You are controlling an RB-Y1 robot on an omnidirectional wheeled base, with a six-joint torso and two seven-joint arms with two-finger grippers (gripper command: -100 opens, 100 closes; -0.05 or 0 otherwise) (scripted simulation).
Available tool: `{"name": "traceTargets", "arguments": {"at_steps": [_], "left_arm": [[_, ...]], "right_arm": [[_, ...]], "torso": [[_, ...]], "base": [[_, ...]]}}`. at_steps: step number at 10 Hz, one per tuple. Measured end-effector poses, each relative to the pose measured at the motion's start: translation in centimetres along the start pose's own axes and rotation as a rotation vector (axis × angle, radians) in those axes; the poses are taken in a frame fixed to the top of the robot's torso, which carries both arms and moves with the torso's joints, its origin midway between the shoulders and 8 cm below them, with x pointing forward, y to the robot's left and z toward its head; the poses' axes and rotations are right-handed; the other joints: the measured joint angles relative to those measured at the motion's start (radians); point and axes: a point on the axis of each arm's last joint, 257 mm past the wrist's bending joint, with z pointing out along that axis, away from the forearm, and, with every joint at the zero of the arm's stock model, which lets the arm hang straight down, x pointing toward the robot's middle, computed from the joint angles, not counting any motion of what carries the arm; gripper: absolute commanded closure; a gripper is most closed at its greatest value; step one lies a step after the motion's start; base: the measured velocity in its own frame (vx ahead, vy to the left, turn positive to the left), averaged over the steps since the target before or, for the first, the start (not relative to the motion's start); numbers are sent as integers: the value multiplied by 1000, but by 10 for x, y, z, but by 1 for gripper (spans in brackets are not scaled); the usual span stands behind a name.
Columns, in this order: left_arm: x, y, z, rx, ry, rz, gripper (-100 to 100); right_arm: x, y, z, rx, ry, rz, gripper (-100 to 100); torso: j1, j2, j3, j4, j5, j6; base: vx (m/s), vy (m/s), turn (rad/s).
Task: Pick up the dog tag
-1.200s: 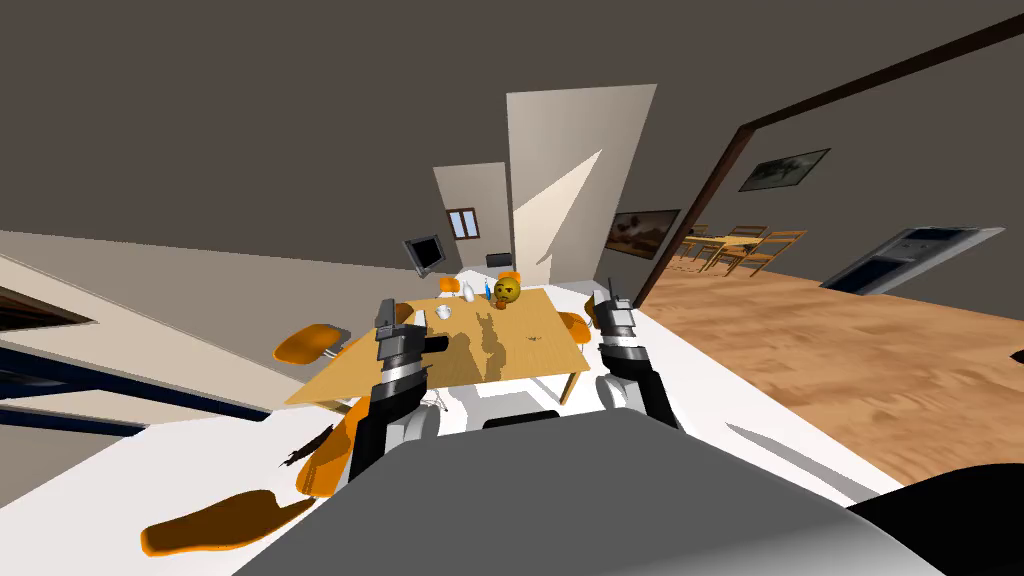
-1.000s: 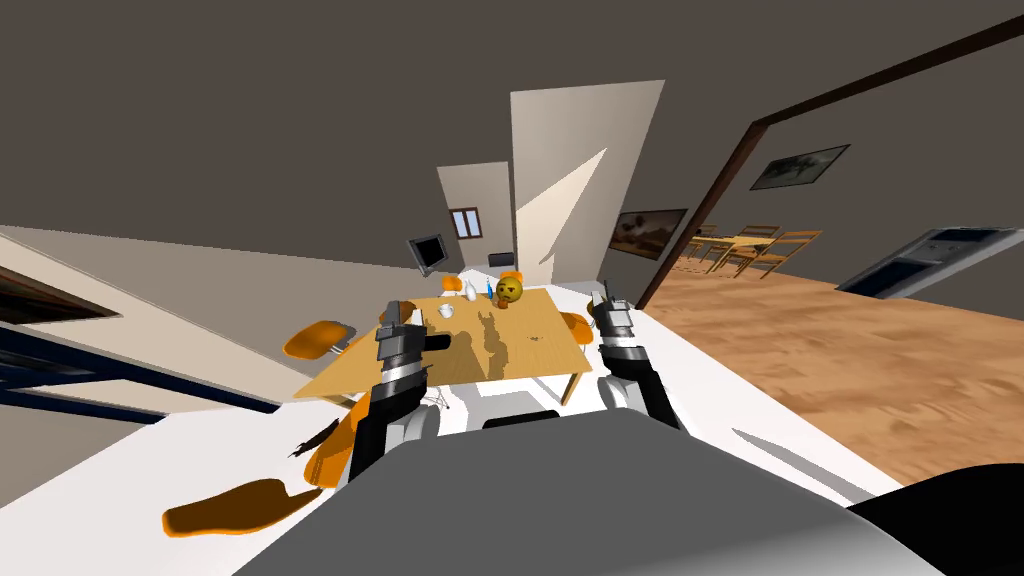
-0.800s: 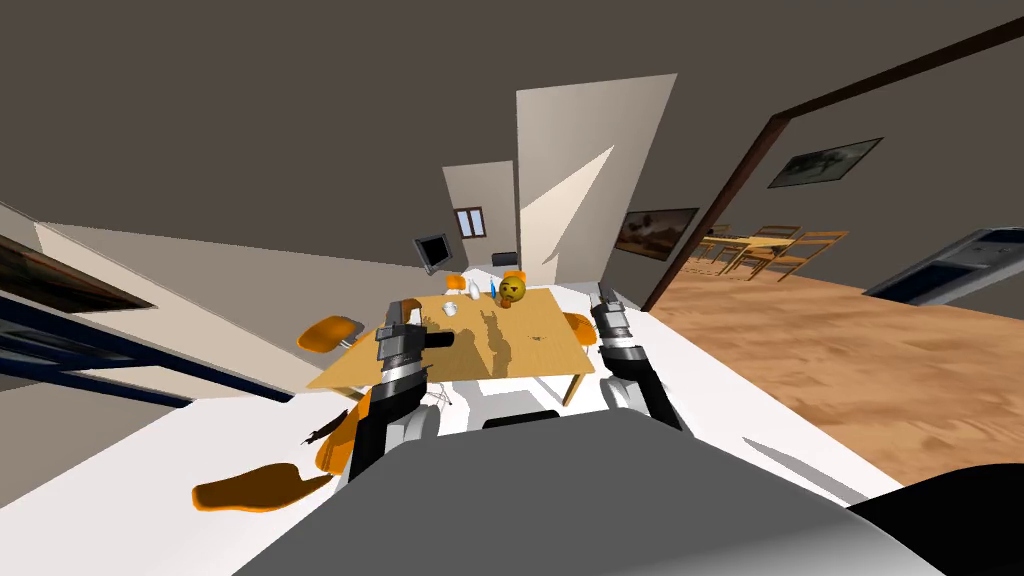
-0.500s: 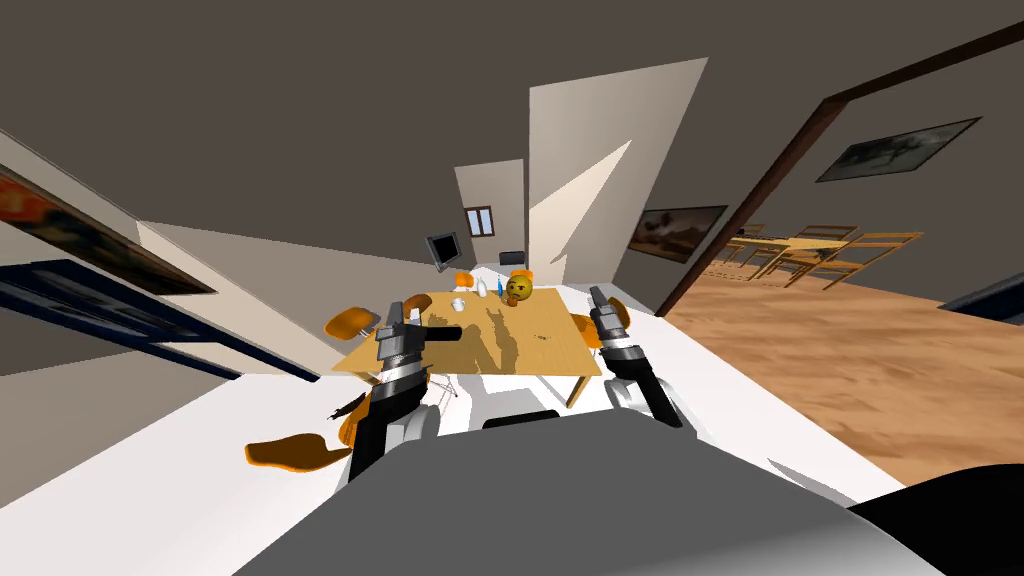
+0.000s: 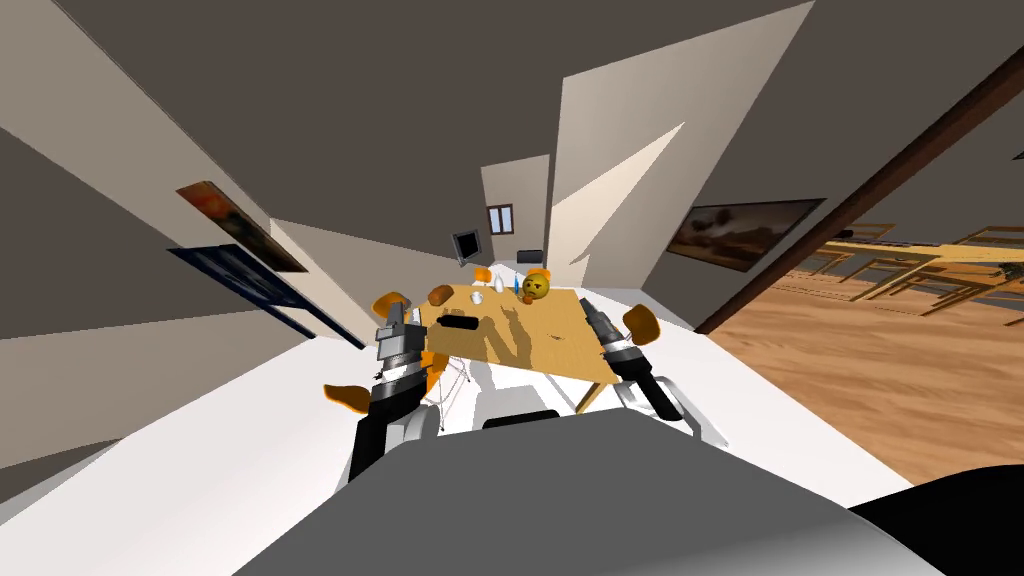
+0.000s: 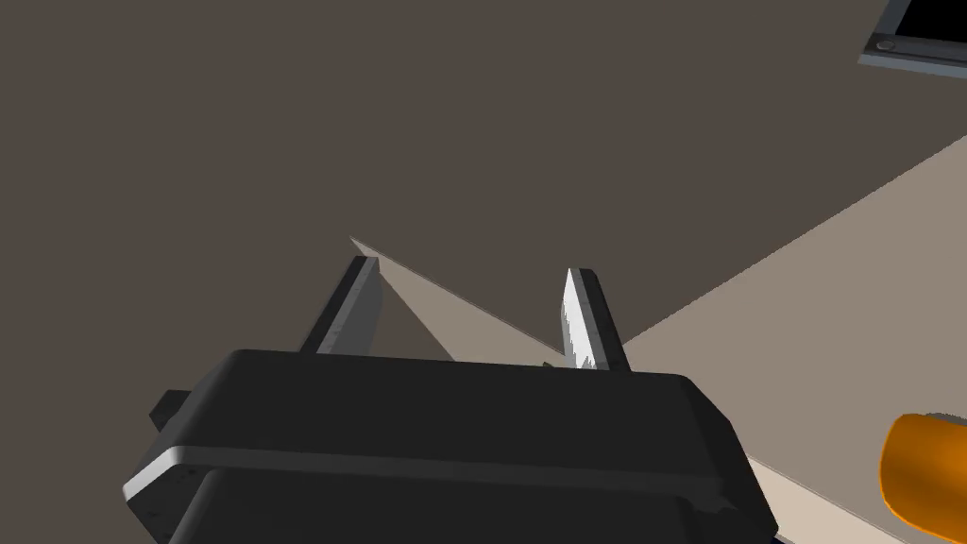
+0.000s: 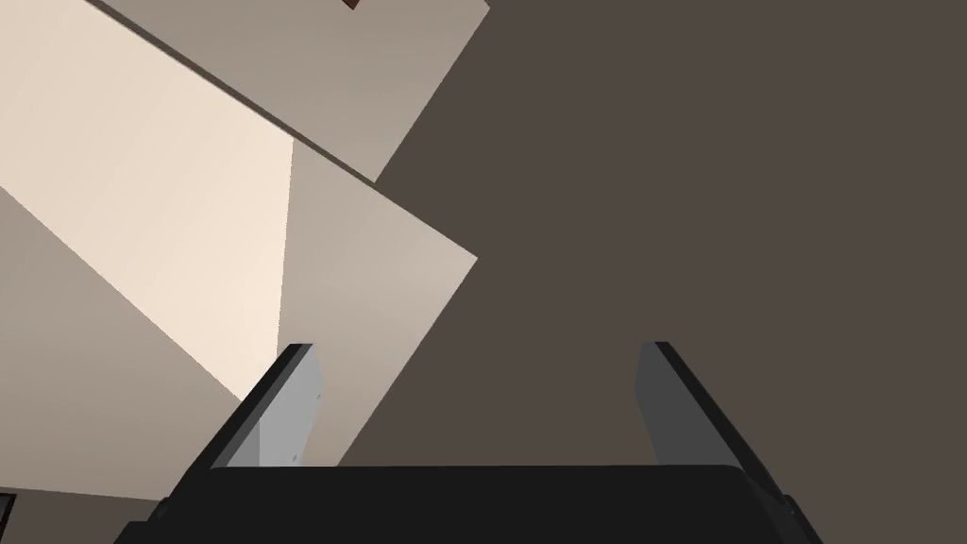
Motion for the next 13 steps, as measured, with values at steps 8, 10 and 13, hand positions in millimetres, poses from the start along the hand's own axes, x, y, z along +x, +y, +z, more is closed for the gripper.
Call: {"name": "traceTargets", "arguments": {"at_steps": [8, 10, 13], "left_arm": [[0, 0, 0, 0, 0, 0, 0], [0, 0, 0, 0, 0, 0, 0], [0, 0, 0, 0, 0, 0, 0]], "right_arm": [[37, -118, -41, 161, 302, -491, -100], [40, -131, -44, 179, 329, -529, -100], [48, -178, -63, 235, 433, -663, -100]], "torso": [[-1, -1, -1, 0, 0, 0], [-2, -3, -2, -1, 0, 1], [-3, -3, -2, -1, -1, 1]], "base": [[-39, 13, 316], [-4, 1, 108], [-9, -10, 336]]}}
